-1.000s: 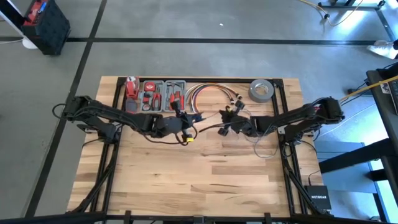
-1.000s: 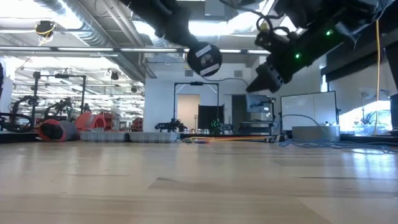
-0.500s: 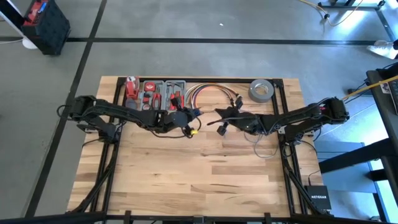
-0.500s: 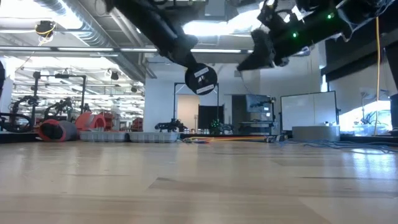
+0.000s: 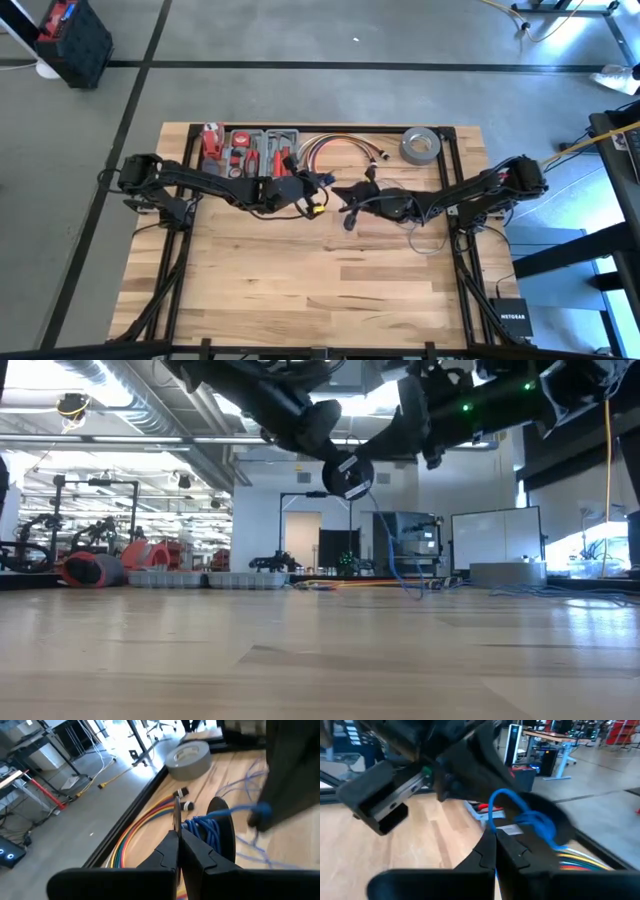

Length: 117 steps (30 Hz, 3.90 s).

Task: Coil cords
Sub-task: Coil the blue wire onto the black spool

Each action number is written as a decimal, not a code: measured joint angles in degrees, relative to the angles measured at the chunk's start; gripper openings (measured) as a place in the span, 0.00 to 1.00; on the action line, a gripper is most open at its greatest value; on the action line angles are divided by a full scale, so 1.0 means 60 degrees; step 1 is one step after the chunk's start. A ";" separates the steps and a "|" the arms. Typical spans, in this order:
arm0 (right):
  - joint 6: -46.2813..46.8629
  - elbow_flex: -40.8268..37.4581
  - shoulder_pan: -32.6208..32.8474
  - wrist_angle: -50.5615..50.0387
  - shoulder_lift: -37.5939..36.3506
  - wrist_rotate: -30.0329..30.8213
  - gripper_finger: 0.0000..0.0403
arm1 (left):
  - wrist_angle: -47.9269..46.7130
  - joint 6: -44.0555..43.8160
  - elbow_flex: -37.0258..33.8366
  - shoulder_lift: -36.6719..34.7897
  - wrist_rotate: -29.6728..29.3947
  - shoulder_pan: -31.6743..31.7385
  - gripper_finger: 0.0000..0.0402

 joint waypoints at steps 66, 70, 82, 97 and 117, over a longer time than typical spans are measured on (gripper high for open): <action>-0.0440 0.0084 -0.0759 -0.6043 -0.0128 -0.0295 0.49 | -0.2164 0.0130 -0.0004 -0.1377 0.0508 -0.0903 0.00; -0.0861 0.0082 -0.1006 -0.5346 0.0524 0.1212 0.49 | -0.2160 0.0126 -0.0004 -0.1370 0.0508 -0.0903 0.00; -0.2830 0.0078 -0.1322 -0.2794 0.2648 0.0504 0.49 | -0.2122 0.0252 -0.0004 -0.1366 0.0502 -0.0903 0.00; -0.2760 0.0084 -0.1176 -0.5531 0.1523 0.3187 0.05 | -0.2283 0.0232 -0.0004 -0.1376 0.0493 -0.1178 0.00; 0.2881 0.0080 -0.2102 -1.1598 -0.0362 0.4244 0.03 | -0.6986 -0.3243 -0.0004 -0.3153 -0.3394 -0.1687 0.00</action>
